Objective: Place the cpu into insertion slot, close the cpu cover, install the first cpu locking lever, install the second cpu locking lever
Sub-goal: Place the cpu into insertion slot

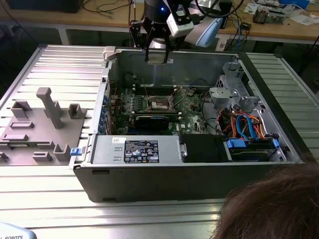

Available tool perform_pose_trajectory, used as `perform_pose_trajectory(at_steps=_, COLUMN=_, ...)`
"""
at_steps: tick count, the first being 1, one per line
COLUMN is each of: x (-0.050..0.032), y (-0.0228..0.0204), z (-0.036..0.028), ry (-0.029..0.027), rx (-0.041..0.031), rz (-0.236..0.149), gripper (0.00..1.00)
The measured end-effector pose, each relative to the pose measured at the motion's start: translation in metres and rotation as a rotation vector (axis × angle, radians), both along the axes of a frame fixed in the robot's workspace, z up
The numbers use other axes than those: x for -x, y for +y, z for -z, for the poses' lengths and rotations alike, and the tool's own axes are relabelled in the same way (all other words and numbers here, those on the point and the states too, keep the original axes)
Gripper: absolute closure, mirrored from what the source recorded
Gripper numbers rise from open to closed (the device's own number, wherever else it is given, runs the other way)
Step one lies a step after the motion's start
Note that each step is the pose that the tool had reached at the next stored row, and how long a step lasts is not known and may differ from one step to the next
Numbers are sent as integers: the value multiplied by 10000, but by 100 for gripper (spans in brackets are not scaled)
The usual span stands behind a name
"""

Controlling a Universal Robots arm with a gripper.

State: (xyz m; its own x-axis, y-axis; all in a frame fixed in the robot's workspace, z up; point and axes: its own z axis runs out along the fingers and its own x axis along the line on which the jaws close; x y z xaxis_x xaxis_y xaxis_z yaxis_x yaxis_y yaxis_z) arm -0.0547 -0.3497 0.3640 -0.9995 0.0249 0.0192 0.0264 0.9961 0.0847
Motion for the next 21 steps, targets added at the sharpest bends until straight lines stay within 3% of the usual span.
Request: perform_pose_trajectory(at_steps=21, x=69, y=0, z=13, ry=0, rx=0, rz=0, gripper=46)
